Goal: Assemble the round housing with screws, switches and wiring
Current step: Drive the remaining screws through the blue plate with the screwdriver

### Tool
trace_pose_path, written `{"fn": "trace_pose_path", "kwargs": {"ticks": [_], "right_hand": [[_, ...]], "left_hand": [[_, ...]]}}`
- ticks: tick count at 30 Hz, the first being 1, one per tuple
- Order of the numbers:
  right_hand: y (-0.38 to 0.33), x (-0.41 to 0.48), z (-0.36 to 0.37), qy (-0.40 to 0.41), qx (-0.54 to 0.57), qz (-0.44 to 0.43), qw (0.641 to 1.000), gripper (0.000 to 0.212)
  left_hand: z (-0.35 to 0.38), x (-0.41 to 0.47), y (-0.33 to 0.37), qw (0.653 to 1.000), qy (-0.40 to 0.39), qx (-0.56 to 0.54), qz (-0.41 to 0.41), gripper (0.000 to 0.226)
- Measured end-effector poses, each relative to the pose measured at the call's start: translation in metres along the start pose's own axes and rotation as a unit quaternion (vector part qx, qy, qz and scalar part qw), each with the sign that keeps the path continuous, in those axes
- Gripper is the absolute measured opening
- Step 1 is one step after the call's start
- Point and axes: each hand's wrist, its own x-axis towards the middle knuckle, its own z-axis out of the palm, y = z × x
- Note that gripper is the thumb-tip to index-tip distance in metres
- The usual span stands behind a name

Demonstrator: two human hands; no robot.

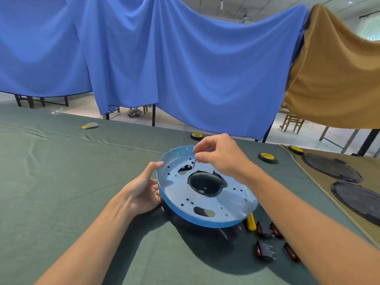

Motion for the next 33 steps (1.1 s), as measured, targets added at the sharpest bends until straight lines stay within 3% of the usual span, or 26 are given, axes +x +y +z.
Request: {"fn": "trace_pose_path", "kwargs": {"ticks": [6,13,33], "right_hand": [[0.000,0.019,0.023,-0.030,-0.104,-0.052,0.993,0.015],[-0.005,0.037,0.045,-0.029,-0.124,-0.098,0.987,0.009],[0.004,0.046,0.068,-0.030,-0.190,-0.181,0.964,0.016]], "left_hand": [[-0.014,0.005,0.002,0.997,-0.078,0.003,-0.010,0.072],[-0.021,0.016,0.006,0.996,-0.082,0.017,-0.041,0.093],[-0.020,0.020,0.006,0.996,-0.075,-0.010,-0.056,0.088]]}}
